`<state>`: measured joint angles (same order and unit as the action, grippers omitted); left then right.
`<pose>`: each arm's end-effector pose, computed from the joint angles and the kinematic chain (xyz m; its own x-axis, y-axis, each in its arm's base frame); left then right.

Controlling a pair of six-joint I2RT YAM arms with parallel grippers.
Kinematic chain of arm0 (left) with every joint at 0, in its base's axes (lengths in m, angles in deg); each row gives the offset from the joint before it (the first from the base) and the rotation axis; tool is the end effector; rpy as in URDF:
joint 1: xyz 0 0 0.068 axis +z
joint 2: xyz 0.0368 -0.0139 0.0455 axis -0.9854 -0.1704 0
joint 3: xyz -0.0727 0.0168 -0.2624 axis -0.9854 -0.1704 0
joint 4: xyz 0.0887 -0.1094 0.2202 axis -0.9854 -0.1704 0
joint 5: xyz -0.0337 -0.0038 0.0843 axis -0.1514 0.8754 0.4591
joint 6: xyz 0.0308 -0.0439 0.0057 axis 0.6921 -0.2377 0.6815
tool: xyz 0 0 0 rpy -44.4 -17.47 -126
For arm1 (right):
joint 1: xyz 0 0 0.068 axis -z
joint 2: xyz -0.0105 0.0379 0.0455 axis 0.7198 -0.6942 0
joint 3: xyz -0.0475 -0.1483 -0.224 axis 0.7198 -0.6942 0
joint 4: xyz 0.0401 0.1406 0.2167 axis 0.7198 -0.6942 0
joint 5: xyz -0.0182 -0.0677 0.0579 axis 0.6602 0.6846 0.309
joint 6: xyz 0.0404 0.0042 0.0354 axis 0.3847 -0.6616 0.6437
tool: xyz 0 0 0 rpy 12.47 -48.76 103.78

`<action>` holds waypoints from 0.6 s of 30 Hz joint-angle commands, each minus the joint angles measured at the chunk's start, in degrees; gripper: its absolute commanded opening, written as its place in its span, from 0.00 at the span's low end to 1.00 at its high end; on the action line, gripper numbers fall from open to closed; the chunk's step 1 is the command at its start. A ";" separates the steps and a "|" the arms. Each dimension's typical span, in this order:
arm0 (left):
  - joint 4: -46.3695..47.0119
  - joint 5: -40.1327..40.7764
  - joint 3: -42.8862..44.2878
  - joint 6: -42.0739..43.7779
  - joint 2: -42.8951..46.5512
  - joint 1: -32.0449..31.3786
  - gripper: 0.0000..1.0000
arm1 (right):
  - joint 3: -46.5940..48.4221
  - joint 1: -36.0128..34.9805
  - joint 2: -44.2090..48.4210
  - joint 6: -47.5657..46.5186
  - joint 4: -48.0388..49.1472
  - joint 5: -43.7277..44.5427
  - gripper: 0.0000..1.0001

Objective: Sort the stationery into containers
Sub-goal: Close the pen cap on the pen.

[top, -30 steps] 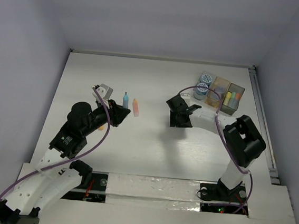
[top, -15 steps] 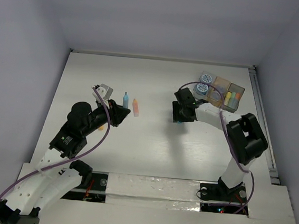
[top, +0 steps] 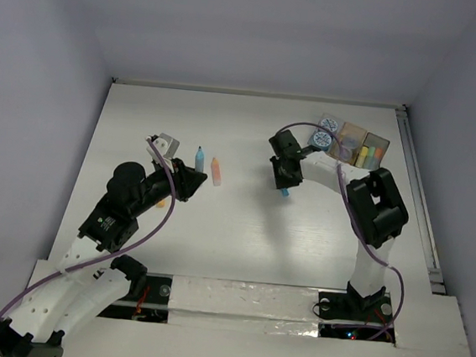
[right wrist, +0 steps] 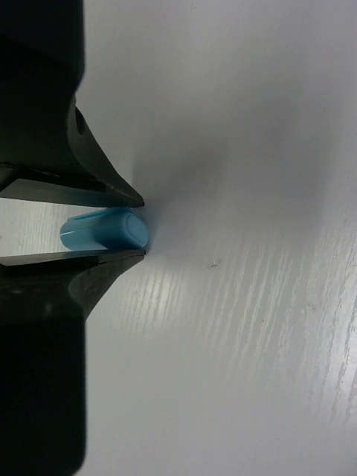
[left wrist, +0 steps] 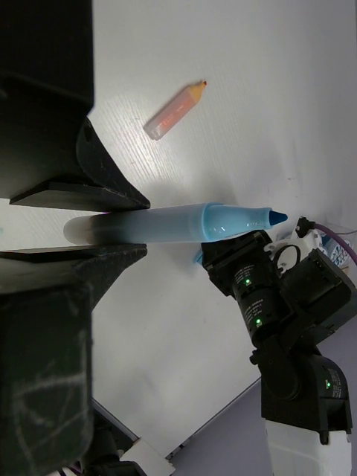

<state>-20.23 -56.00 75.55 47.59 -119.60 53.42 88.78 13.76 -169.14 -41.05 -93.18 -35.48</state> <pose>0.1346 -0.0789 0.3380 -0.2057 -0.1835 -0.9612 0.6488 0.7098 -0.2744 0.3382 0.2048 0.1698 -0.8574 -0.2535 -0.4479 -0.2445 0.9664 -0.0790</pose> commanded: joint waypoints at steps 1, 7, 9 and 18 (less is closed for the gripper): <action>2.16 -1.30 1.25 0.19 -0.14 0.40 0.00 | 1.93 0.63 -1.42 -1.23 -4.24 -0.14 0.14; 3.47 -4.46 1.07 -1.29 -0.84 0.40 0.00 | 1.05 1.16 4.11 -1.49 -2.84 -5.14 0.00; 4.27 -6.39 0.64 -2.61 -1.45 0.40 0.00 | -0.87 1.16 9.80 -1.23 2.31 -11.00 0.00; 21.74 -21.86 -1.64 -17.09 -3.56 0.40 0.00 | -14.14 1.16 31.19 20.95 50.08 -38.88 0.00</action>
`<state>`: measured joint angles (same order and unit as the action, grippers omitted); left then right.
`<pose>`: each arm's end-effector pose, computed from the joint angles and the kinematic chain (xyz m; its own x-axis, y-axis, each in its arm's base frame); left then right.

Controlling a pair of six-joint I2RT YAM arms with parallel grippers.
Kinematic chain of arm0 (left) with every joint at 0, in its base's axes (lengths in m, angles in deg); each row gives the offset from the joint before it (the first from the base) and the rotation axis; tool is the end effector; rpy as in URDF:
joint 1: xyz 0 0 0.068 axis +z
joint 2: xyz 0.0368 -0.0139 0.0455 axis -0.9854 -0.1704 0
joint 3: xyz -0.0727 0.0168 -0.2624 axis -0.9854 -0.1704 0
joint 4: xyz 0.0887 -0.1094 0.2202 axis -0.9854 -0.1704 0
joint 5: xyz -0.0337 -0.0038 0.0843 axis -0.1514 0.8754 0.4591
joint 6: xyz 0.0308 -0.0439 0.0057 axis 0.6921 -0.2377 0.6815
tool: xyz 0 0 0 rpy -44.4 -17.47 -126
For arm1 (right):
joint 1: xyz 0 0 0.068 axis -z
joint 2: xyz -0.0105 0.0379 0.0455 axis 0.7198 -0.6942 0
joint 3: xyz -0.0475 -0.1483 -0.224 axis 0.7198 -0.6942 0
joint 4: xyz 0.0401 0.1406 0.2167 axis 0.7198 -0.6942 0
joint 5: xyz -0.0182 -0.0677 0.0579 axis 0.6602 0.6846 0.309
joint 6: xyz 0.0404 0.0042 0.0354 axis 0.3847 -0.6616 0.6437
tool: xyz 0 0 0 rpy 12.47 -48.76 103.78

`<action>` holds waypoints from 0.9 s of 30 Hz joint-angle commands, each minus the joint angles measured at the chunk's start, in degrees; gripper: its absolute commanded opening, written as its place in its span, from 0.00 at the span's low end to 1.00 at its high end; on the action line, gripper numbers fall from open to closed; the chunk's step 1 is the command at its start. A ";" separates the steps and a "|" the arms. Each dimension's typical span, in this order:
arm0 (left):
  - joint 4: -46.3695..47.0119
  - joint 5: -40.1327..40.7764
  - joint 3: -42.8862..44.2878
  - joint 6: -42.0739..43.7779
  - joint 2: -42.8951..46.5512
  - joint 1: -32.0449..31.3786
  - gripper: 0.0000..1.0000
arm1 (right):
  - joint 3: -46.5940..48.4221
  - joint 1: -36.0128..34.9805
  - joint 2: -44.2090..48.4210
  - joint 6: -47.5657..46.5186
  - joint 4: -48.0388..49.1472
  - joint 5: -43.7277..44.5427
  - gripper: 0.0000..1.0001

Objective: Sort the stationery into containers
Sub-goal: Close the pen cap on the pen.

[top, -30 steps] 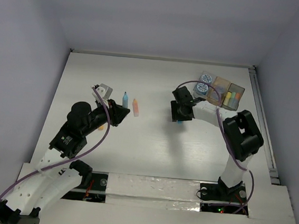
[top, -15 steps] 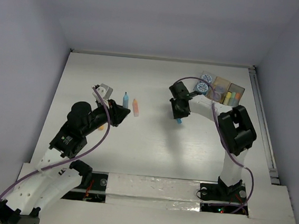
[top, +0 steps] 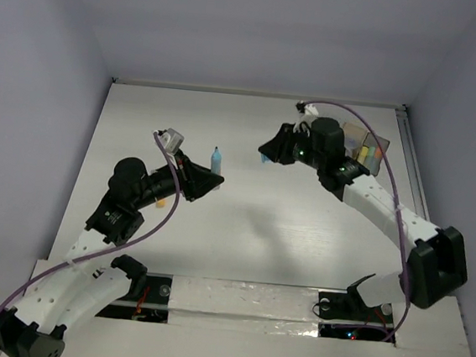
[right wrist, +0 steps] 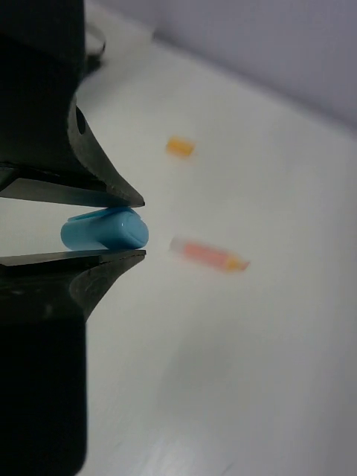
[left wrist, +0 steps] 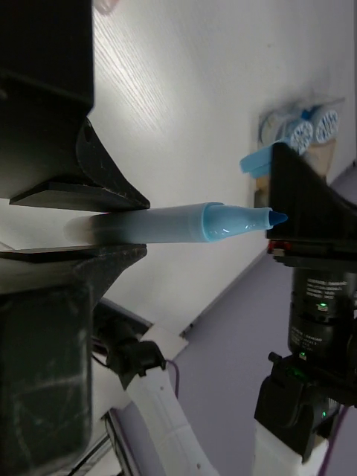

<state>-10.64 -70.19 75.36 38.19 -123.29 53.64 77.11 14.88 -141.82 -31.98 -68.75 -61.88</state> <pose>0.1412 -0.0906 0.3455 -0.2937 -0.2594 -0.9200 0.7853 0.4833 -0.3870 0.2867 0.1837 0.3052 -0.6139 0.0797 -0.7853 -0.4901 0.7414 0.4584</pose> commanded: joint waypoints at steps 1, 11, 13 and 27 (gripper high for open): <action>16.69 -10.12 -2.06 -9.46 0.04 0.18 0.00 | -3.09 0.04 4.57 14.28 28.95 -13.55 0.00; 35.10 -16.56 -7.08 -21.61 -1.71 0.18 0.00 | -5.56 -2.50 5.37 36.54 62.90 -16.81 0.00; 35.37 -16.39 -6.99 -21.61 -1.71 0.18 0.00 | -5.12 -3.38 4.49 37.86 65.36 -16.81 0.00; 40.47 -18.23 -6.90 -24.25 -4.70 -1.93 0.00 | -0.55 -6.81 -2.89 46.56 77.23 -21.82 0.00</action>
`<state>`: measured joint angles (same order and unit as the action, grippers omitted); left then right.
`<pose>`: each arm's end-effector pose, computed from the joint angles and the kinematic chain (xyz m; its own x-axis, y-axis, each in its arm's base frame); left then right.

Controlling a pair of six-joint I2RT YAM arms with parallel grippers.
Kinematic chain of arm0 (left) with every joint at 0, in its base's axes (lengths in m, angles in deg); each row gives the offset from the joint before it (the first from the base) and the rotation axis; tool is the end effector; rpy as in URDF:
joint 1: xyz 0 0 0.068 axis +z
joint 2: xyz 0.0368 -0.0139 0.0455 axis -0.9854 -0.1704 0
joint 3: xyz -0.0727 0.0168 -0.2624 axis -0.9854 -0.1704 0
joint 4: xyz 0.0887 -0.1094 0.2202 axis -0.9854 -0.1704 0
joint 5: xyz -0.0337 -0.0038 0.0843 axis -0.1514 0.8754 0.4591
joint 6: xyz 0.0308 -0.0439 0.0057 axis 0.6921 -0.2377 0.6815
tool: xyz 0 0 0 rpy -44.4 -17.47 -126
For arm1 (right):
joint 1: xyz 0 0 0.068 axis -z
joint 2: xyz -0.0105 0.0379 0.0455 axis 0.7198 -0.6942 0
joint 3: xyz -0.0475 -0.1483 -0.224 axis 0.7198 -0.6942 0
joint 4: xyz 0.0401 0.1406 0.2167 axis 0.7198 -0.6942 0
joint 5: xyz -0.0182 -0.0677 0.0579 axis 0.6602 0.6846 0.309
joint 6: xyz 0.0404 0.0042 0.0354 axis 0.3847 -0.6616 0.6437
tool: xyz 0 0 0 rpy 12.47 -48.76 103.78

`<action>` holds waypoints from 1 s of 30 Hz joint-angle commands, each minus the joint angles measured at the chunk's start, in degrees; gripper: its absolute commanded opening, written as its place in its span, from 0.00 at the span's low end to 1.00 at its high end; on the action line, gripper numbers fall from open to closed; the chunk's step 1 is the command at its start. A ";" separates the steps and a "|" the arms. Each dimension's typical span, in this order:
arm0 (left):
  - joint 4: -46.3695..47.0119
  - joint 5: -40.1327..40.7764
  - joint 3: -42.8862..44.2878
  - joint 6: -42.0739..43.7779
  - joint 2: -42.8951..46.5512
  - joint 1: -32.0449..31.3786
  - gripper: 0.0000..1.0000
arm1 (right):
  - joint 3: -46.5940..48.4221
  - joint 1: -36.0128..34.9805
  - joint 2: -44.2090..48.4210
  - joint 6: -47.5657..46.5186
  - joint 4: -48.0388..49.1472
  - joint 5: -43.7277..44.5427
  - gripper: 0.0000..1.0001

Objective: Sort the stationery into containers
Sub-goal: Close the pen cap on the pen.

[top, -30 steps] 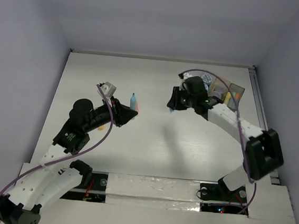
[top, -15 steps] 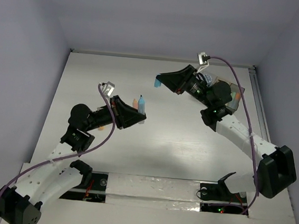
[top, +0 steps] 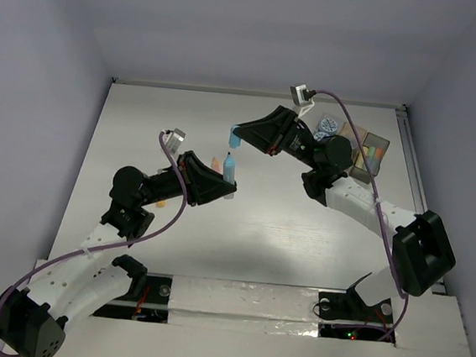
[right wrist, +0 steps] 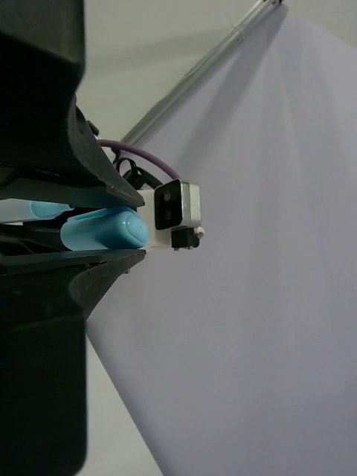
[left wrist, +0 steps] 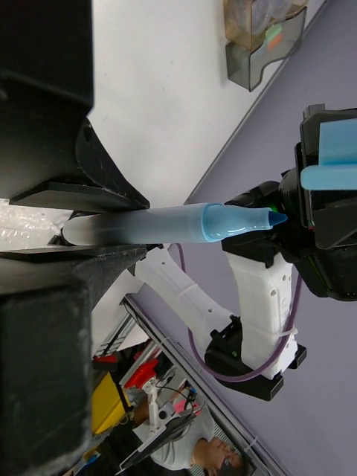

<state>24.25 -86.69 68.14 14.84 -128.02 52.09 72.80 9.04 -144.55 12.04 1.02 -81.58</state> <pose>0.1385 -0.1034 0.3468 -0.4005 -0.3651 -0.8404 0.8954 0.0390 -0.4436 0.2535 0.2160 0.3849 -0.6047 0.5014 -0.6188 -0.7740 -0.1869 0.6050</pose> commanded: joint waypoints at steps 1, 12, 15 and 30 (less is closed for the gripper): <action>5.67 -1.64 0.40 -0.90 0.11 -0.38 0.00 | 3.93 -1.50 -0.42 2.80 7.90 -2.56 0.00; 5.41 -1.55 0.31 -0.11 -0.24 -0.38 0.00 | 4.72 -2.03 -1.74 5.09 9.84 -3.62 0.00; 5.14 -1.56 1.19 0.32 -0.60 -0.38 0.00 | 4.55 -2.03 -2.01 5.27 9.84 -3.97 0.00; 2.16 -0.33 2.42 2.61 -0.42 -0.38 0.00 | 3.23 -2.56 -4.91 8.08 13.00 -6.34 0.00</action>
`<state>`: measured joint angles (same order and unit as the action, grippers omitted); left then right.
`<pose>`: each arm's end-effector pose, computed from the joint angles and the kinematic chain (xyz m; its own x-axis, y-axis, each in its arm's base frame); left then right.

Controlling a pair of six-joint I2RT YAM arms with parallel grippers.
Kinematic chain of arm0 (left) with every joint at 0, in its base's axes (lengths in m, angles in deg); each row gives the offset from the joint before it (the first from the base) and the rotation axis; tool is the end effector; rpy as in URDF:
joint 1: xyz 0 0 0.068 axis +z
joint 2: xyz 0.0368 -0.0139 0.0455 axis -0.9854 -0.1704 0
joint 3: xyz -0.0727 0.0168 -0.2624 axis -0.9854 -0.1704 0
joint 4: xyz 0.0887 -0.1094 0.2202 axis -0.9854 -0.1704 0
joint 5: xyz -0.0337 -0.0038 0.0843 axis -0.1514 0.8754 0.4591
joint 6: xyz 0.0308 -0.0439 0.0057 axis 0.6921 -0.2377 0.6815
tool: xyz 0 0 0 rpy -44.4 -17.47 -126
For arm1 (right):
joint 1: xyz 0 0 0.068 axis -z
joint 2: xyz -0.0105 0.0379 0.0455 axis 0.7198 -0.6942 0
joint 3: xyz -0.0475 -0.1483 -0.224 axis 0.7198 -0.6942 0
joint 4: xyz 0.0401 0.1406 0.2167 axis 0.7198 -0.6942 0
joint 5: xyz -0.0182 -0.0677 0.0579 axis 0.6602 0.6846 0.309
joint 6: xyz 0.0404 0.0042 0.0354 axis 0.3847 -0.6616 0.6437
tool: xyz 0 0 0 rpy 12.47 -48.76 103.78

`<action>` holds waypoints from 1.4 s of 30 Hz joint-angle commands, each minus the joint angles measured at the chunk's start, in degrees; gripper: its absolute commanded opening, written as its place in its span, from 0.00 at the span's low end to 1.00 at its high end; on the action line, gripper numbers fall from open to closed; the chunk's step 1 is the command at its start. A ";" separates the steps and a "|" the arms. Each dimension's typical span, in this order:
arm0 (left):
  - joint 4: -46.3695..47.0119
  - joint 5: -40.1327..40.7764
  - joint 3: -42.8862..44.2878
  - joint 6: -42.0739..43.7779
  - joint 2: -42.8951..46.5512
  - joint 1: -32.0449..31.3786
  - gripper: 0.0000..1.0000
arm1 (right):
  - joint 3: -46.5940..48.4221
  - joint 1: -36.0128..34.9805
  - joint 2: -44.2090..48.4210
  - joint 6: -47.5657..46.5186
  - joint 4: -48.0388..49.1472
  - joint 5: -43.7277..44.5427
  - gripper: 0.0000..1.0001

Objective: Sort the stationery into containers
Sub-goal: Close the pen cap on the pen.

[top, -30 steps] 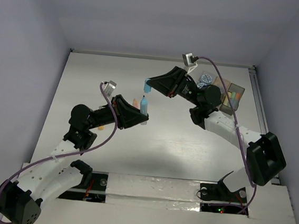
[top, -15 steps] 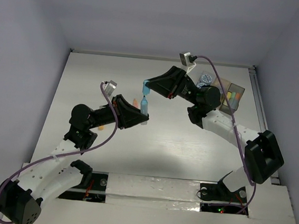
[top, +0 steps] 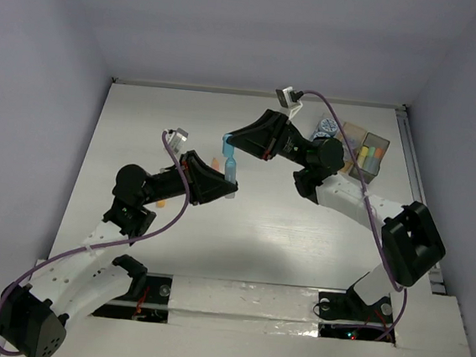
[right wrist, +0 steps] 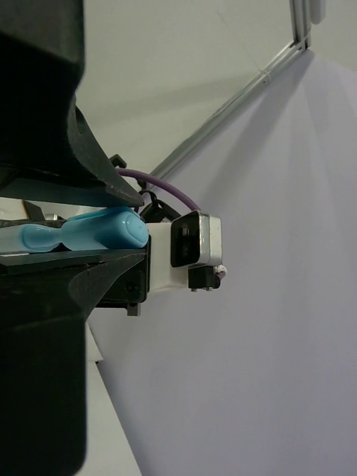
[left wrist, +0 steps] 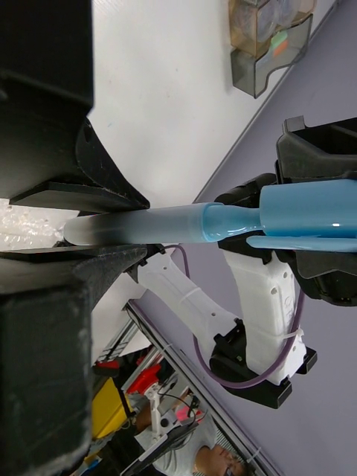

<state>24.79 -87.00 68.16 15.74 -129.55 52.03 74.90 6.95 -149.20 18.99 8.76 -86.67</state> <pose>0.1433 -0.1063 0.3436 -0.4002 -0.3535 -0.8455 0.8958 0.0438 -0.4423 0.2527 0.2342 0.3804 -0.6790 0.4095 -0.6093 -0.7328 -0.3280 0.5961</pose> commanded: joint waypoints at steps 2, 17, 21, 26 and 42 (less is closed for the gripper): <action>0.99 0.24 2.66 1.98 1.20 -0.31 0.00 | 0.78 -0.46 -0.52 1.74 5.97 -1.52 0.00; -1.12 2.44 3.54 3.91 3.04 -0.31 0.00 | -2.21 -0.99 -1.22 5.44 12.21 -4.24 0.00; -0.68 2.71 3.80 4.00 3.39 -0.31 0.00 | -2.82 -0.99 -1.31 6.14 13.17 -5.20 0.00; -0.50 3.23 5.47 4.35 3.39 -0.31 0.00 | -3.96 -2.04 -1.40 6.40 14.40 -6.79 0.00; -0.50 3.58 12.06 4.52 3.66 -0.31 0.00 | -11.08 -3.10 3.35 -3.25 5.11 -9.42 0.00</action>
<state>12.95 -88.00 72.97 19.13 -127.97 51.15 66.95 5.39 -147.48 22.14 15.53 -87.72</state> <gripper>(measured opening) 0.153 0.309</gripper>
